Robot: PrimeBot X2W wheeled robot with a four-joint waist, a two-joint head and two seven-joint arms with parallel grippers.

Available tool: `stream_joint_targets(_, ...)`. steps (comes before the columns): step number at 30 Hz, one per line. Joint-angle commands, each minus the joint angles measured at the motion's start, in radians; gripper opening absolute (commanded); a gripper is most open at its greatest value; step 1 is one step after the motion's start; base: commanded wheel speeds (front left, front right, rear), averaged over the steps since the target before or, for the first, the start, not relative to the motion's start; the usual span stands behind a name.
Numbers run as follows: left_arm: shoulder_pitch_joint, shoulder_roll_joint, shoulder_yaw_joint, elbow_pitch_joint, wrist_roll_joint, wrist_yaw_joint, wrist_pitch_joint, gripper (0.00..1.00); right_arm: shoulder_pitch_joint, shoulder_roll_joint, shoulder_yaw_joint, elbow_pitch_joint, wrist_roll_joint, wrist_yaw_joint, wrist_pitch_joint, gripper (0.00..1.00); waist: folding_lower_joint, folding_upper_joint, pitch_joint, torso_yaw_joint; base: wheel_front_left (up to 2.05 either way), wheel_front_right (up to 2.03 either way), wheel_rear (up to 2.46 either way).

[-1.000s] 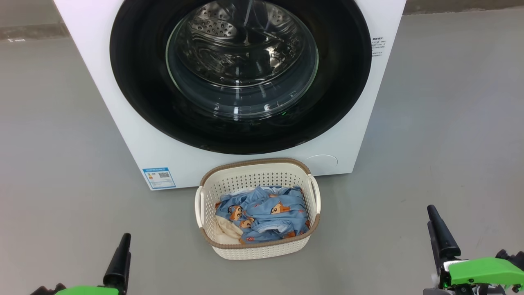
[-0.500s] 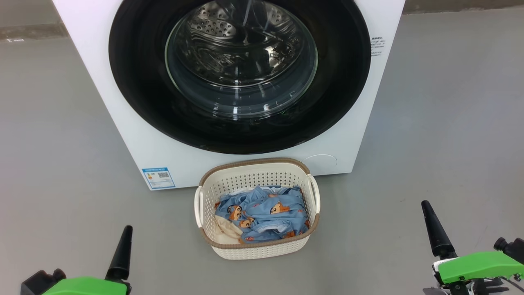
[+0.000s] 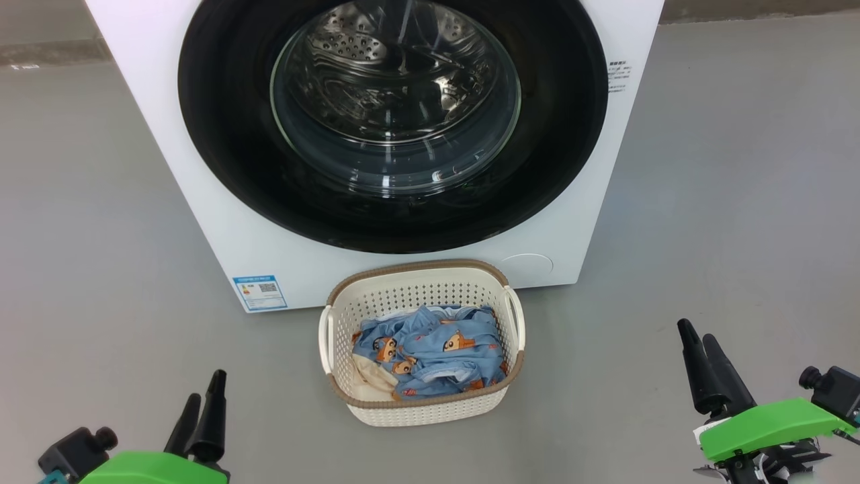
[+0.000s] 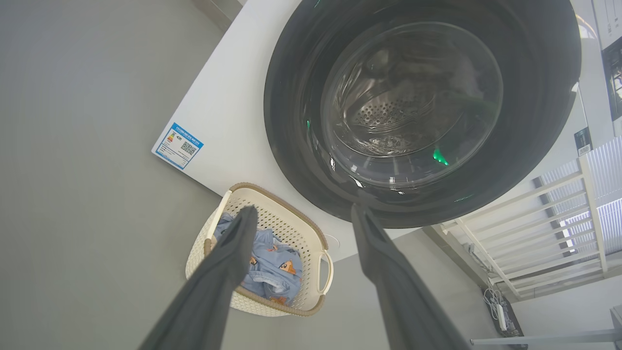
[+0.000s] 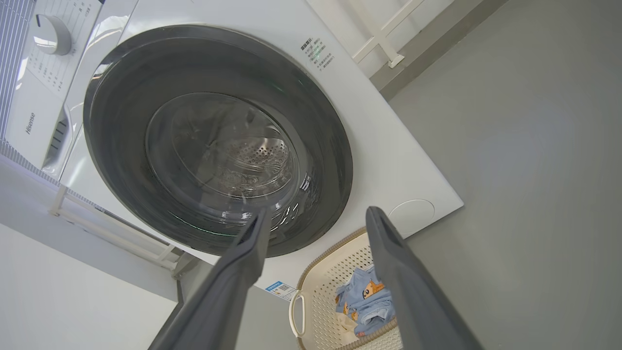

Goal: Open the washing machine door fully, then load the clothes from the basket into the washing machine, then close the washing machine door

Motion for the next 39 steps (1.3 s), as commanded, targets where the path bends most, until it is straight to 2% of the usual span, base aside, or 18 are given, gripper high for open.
stream_joint_targets(1, -0.051, 0.028, 0.014, -0.029, 0.040, -0.002, -0.015, 1.00, -0.042, -0.020, 0.017, -0.031, -0.045, 0.001, -0.015, 1.00, 0.0000, 0.0000, 0.000, 0.000, 0.00, 0.00, 0.00)
stream_joint_targets(39, -0.070, 0.088, -0.027, -0.056, 0.512, -0.003, -0.128, 1.00, -0.079, -0.067, 0.066, -0.025, -0.569, 0.001, -0.126, 1.00, 0.0000, 0.0000, 0.012, 0.000, 0.00, 0.00, 0.00)
